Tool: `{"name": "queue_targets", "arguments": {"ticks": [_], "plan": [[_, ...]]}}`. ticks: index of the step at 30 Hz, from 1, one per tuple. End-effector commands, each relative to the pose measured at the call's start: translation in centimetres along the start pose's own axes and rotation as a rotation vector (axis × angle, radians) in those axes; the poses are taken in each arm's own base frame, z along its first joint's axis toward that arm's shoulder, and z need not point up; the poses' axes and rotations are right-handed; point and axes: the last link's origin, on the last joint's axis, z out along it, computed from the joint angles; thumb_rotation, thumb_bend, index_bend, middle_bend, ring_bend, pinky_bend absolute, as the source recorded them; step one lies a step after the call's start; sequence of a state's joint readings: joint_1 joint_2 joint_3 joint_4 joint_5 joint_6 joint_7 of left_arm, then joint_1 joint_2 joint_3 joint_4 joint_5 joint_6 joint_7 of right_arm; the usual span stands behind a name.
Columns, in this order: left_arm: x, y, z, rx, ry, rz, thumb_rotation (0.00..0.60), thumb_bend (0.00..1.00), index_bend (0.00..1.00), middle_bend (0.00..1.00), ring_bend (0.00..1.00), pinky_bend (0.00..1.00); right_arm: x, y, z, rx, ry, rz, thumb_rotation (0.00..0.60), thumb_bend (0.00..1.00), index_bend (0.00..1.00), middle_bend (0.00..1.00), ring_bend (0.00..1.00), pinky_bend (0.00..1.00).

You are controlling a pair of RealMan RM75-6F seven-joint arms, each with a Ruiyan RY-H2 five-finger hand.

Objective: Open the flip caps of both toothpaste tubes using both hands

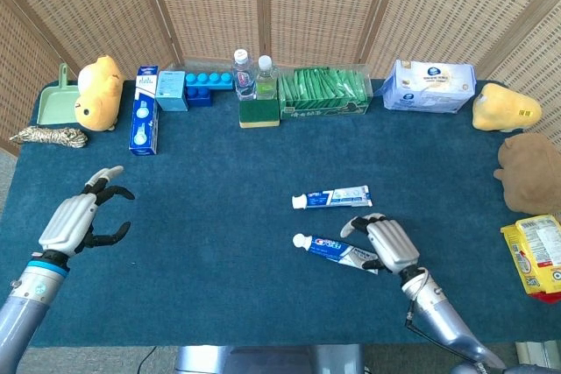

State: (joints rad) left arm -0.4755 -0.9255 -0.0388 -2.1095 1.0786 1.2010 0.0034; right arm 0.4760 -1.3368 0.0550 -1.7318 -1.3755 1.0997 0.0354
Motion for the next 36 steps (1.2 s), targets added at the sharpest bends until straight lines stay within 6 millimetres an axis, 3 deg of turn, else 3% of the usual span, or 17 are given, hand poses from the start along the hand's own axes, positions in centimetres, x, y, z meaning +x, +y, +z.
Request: {"name": "queue_targets", "arguments": {"ticks": [1,10,16,24,28,36], "plan": [[-0.2,-0.3,-0.2,0.006,0.006,0.004,0.6,0.34,0.32,0.08,0.01,0.25,1.0,-0.4,0.2,0.017,0.02,0.012,0.6,0.35,0.41,0.4,0.32,0.25],[-0.3,-1.6,-0.9,0.031,0.026,0.054,0.6,0.34,0.29,0.08,0.01,0.24,2.7,-1.2,1.2,0.039,0.039,-0.016,0.6,0.33,0.4,0.39,0.31,0.25],[0.1,-2.5,-1.9,0.046,0.094,0.126,0.6,0.34,0.22,0.08,0.01,0.22,3.0,-1.1,1.7,0.04,0.057,-0.072,0.6,0.27,0.31,0.33,0.24,0.25],[0.2,-3.2,-3.0,0.07,0.146,0.161,0.6,0.34,0.2,0.08,0.0,0.21,3.8,-1.5,3.4,0.054,0.107,-0.284,0.6,0.22,0.2,0.26,0.17,0.24],[0.7,-3.7,-3.2,0.082,0.162,0.163,0.6,0.34,0.19,0.08,0.0,0.2,3.4,-2.1,5.2,0.048,0.097,-0.43,0.599,0.22,0.2,0.24,0.15,0.23],[0.6,-4.1,-3.1,0.083,0.15,0.165,0.6,0.34,0.18,0.07,0.0,0.2,1.7,-3.2,7.6,0.03,0.048,-0.486,0.6,0.22,0.23,0.24,0.15,0.23]]}}
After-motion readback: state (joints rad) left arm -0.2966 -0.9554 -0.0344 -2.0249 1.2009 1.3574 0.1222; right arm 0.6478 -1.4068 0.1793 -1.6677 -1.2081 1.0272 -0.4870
